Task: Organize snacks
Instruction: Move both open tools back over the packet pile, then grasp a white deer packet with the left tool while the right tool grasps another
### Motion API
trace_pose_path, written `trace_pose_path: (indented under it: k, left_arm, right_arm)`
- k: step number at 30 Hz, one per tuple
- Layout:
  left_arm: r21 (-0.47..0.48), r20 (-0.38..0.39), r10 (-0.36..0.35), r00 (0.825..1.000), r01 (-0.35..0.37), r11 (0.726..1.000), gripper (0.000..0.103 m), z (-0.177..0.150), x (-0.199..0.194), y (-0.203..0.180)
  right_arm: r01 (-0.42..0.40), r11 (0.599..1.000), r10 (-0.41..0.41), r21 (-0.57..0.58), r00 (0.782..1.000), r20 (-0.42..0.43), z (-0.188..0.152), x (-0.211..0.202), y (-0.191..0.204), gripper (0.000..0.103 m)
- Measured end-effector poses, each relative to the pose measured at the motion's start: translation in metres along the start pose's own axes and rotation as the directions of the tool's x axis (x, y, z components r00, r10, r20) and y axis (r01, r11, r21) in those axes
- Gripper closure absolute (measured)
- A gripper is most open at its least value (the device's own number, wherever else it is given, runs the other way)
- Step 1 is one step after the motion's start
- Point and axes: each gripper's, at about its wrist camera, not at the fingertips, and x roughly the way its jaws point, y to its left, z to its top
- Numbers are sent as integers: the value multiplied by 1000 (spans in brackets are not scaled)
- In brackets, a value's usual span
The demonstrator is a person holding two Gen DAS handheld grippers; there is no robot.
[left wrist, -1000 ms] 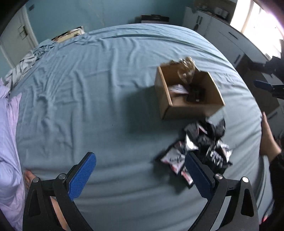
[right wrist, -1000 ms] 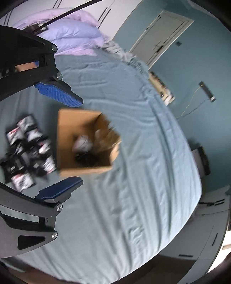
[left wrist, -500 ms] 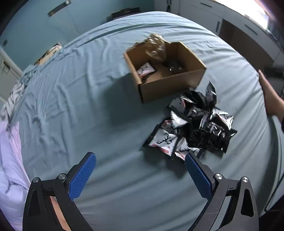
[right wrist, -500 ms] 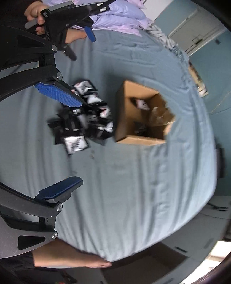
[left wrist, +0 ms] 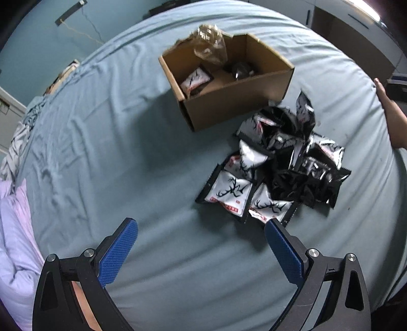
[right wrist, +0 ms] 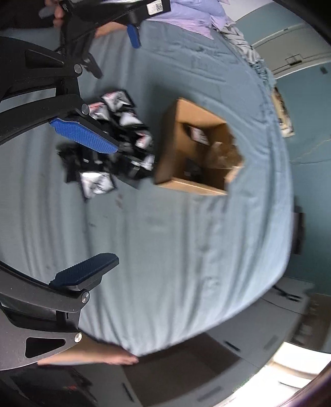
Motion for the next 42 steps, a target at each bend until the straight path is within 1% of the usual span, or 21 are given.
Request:
trace_pose_path:
  k: [1, 2, 5, 8, 11, 14, 18, 20, 23, 27, 32, 34, 36, 40, 42]
  left_arm:
    - [-2, -8, 0, 1000, 0, 1000, 1, 0, 3, -1]
    - [-2, -19, -1, 1000, 1, 1000, 1, -1, 7, -1]
    - [-3, -46, -7, 999, 7, 1000, 1, -2, 15, -5]
    - [10, -59, -14, 998, 14, 1000, 1, 0, 18, -11]
    - [19, -72, -19, 997, 21, 1000, 1, 3, 21, -16]
    - [16, -82, -16, 996, 17, 1000, 1, 6, 23, -18]
    - [-15, -75, -10, 997, 9, 1000, 1, 10, 24, -12]
    - [-45, -74, -16, 997, 12, 999, 1, 12, 26, -4]
    - [-114, -79, -26, 997, 16, 993, 1, 14, 31, 11]
    - [-204, -91, -73, 993, 53, 977, 1, 19, 40, 28]
    - [-266, -113, -111, 987, 77, 961, 1, 28, 56, 35]
    - [-287, -123, -132, 984, 92, 953, 1, 33, 64, 37]
    - [-293, -127, -139, 982, 97, 951, 1, 38, 71, 35]
    - [-268, -156, -134, 979, 89, 959, 1, 45, 86, 26]
    - [-242, -194, -130, 972, 81, 967, 1, 46, 98, 18]
  right_arm:
    - [-7, 1000, 7, 0, 998, -56, 0, 7, 0, 23]
    - [-15, 1000, 15, 0, 995, -94, 1, 13, 0, 23]
    - [-21, 1000, 20, -2, 979, -203, 11, 27, -2, 23]
    - [-31, 1000, 31, 5, 967, -254, 25, 36, -8, 23]
    - [-49, 998, 56, 31, 959, -277, 27, 40, -16, 23]
    - [-69, 995, 86, 71, 956, -281, 28, 41, -22, 23]
    - [-83, 992, 107, 96, 954, -282, 26, 38, -30, 23]
    - [-83, 992, 107, 98, 952, -285, 24, 37, -34, 23]
    - [-80, 989, 113, 123, 948, -296, 24, 40, -41, 23]
    - [-68, 982, 123, 174, 937, -326, 25, 53, -49, 23]
    - [-34, 980, 104, 194, 925, -364, 23, 69, -51, 23]
    - [-27, 981, 98, 191, 921, -377, 23, 75, -49, 23]
    - [-20, 985, 85, 170, 918, -387, 22, 81, -45, 23]
    - [-13, 995, 55, 104, 911, -409, 20, 94, -31, 23]
    - [-16, 997, 47, 76, 907, -418, 19, 100, -26, 23]
